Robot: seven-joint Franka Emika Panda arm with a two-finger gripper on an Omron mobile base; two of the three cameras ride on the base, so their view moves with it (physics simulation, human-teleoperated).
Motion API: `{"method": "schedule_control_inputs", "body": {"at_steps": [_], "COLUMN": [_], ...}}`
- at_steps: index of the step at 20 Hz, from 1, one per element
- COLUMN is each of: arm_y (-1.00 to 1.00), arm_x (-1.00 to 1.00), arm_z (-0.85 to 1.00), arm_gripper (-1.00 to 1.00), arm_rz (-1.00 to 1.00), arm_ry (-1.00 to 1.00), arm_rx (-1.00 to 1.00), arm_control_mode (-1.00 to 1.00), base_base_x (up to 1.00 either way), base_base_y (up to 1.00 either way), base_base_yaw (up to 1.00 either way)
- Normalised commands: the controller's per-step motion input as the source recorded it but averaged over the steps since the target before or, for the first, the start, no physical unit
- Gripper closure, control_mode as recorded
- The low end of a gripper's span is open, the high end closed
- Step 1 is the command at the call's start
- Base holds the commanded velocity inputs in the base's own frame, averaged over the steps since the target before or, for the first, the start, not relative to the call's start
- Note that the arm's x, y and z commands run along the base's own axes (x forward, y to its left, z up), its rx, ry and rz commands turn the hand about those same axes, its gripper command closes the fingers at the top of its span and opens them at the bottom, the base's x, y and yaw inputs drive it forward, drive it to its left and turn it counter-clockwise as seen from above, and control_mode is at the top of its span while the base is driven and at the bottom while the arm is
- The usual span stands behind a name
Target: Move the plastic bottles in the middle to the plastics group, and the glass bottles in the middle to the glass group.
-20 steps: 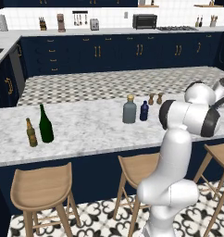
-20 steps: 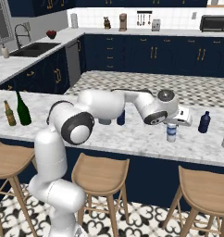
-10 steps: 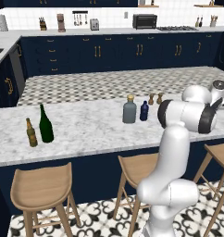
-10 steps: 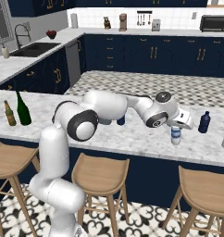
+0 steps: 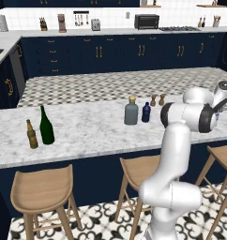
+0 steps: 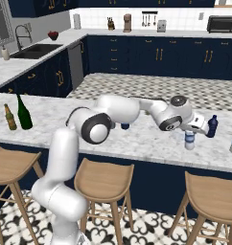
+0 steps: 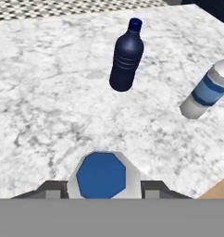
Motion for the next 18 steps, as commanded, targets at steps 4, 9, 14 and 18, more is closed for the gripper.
{"method": "schedule_control_inputs", "body": {"at_steps": [4, 9, 14, 18], "arm_y": [-0.32, -0.18, -0.16, -0.18], "arm_x": [0.19, 0.21, 0.19, 0.27], "arm_z": [-0.22, -0.41, -0.37, -0.24], "arm_gripper": [1.0, 1.0, 1.0, 1.0], "arm_rz": [0.0, 0.0, 0.0, 0.0], "arm_ry": [0.0, 0.0, 0.0, -0.04], "arm_rx": [0.06, 0.07, 0.04, 0.0], "arm_control_mode": [-1.0, -1.0, -1.0, -1.0], "base_base_x": [0.0, 0.0, 0.0, 0.0], "base_base_y": [0.0, 0.0, 0.0, 0.0], "base_base_yaw": [0.0, 0.0, 0.0, 0.0]}}
